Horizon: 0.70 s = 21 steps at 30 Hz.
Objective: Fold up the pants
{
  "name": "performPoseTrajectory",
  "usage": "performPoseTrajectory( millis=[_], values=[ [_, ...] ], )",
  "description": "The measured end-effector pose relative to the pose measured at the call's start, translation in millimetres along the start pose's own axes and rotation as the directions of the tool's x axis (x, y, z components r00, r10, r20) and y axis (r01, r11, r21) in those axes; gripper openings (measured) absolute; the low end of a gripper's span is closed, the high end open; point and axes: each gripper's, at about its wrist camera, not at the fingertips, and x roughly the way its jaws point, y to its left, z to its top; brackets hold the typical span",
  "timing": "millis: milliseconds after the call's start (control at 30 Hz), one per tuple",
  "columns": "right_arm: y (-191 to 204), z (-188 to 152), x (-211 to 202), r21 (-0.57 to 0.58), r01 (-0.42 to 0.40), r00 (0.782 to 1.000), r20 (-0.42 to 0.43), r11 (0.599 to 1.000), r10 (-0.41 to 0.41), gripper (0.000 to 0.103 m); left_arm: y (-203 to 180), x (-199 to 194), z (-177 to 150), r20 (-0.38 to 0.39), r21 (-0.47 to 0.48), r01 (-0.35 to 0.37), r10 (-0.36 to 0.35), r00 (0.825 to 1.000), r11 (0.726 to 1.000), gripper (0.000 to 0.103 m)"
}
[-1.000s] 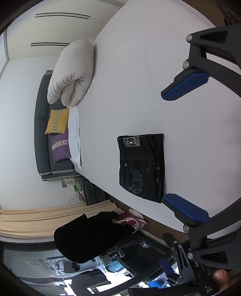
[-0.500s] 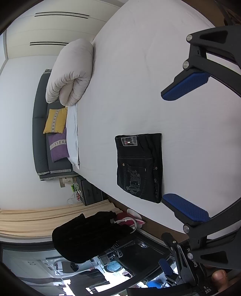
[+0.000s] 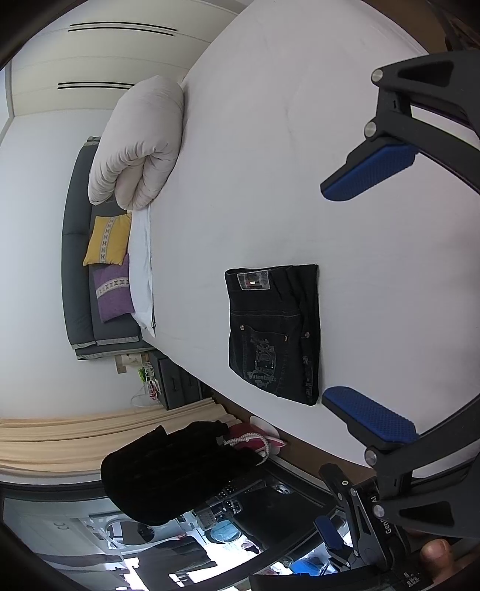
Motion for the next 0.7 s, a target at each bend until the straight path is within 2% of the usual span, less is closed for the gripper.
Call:
performPoseTrajectory(
  millis=[700],
  values=[
    [1.6, -0.1, 5.0, -0.005, -0.008, 1.0, -0.006, 1.0, 0.008, 0.103, 0.7, 2.1, -1.4, -0.007, 0.003, 0.004, -0.004, 1.0, 1.0, 0.103]
  ],
)
